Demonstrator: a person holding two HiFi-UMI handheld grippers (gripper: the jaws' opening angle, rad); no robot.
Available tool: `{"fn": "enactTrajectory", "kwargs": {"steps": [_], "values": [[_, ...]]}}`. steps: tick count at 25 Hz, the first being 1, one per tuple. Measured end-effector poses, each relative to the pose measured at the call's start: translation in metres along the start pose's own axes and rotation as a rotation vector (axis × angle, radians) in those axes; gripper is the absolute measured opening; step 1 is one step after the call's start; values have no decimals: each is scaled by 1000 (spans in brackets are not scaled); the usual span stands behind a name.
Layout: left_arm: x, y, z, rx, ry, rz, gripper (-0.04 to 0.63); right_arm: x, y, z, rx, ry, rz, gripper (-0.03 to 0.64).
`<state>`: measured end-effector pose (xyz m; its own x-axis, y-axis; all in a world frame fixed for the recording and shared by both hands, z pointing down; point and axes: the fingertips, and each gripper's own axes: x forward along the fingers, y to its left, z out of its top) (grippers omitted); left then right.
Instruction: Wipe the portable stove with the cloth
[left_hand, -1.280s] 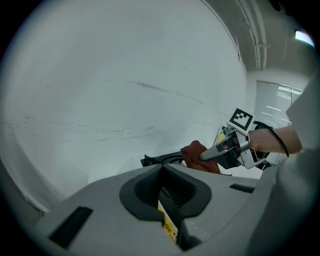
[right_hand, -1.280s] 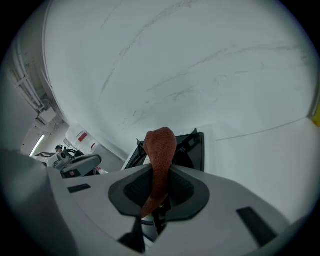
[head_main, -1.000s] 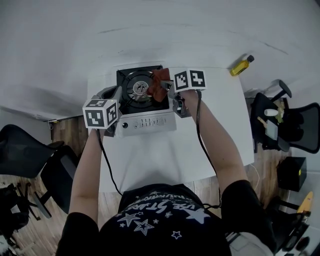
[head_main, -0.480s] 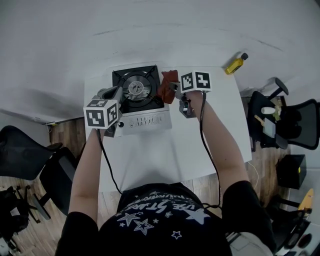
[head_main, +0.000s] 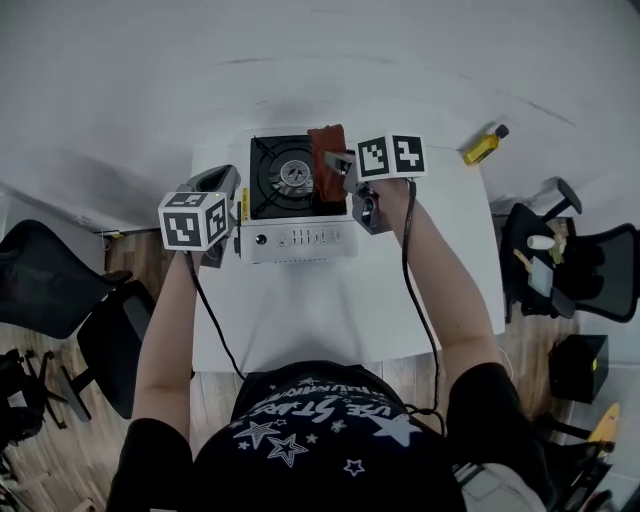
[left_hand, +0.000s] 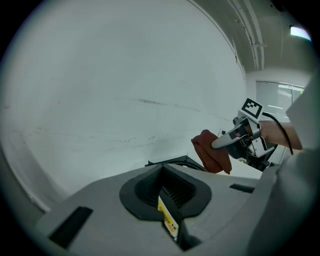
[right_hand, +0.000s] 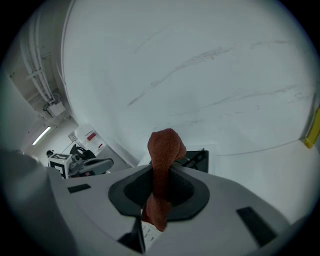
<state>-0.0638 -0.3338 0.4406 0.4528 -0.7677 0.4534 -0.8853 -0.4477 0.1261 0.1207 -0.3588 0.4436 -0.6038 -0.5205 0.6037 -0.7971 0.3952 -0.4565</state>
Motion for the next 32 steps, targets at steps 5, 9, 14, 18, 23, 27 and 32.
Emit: {"fn": "enactTrajectory", "kwargs": {"steps": [5, 9, 14, 18, 23, 27, 32], "values": [[-28, 26, -6, -29, -19, 44, 6, 22, 67, 7, -48, 4, 108, 63], [-44, 46, -20, -53, -11, 72, 6, 50, 109, -6, -60, 41, 169, 63], [-55, 68, -35, -74, 4, 92, 6, 89, 145, -35, -41, 107, 221, 63], [-60, 80, -42, -88, 7, 98, 6, 117, 152, -59, -44, 166, 211, 63], [-60, 87, -50, -97, 26, 100, 6, 136, 134, -80, -85, 231, 139, 63], [-57, 86, -56, -104, 35, 93, 6, 134, 119, -82, -65, 234, 115, 63], [-52, 75, -56, -94, 39, 76, 6, 123, 105, -79, -38, 208, 95, 63]]}}
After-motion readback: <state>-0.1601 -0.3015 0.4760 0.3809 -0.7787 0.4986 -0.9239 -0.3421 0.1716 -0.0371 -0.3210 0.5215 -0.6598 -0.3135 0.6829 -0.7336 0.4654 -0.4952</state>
